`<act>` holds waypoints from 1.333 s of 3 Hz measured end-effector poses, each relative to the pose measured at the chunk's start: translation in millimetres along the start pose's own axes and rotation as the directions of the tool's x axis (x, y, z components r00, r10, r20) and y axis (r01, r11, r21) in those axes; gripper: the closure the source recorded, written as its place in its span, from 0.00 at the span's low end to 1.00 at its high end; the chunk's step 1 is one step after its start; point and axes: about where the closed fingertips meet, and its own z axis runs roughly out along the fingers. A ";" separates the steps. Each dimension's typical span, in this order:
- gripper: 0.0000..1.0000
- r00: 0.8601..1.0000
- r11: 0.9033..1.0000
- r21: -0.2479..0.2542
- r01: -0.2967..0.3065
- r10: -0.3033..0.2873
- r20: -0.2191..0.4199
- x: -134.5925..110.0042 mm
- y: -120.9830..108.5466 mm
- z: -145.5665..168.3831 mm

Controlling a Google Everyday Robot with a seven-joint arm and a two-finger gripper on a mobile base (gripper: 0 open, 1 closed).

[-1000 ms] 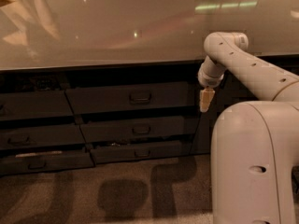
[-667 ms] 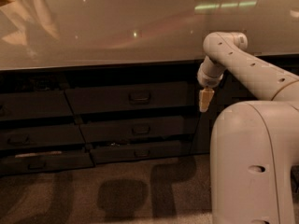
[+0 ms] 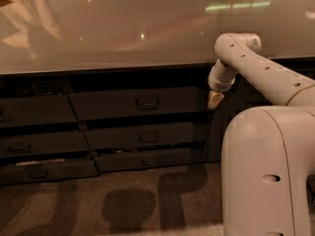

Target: Open top drawer

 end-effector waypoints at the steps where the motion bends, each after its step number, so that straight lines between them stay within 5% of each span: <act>1: 0.66 1.000 1.000 0.000 0.000 0.000 0.000 0.0 0.0 0.0; 2: 0.89 1.000 1.000 0.000 0.000 0.000 0.000 0.0 0.0 0.1; 3: 1.00 1.000 1.000 0.000 0.000 0.000 0.000 0.0 0.0 0.0; 4: 1.00 1.000 1.000 0.000 0.000 0.000 0.000 -0.5 -0.4 -3.5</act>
Offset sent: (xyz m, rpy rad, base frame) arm 0.0000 0.0000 0.0000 0.0000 0.0000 0.0000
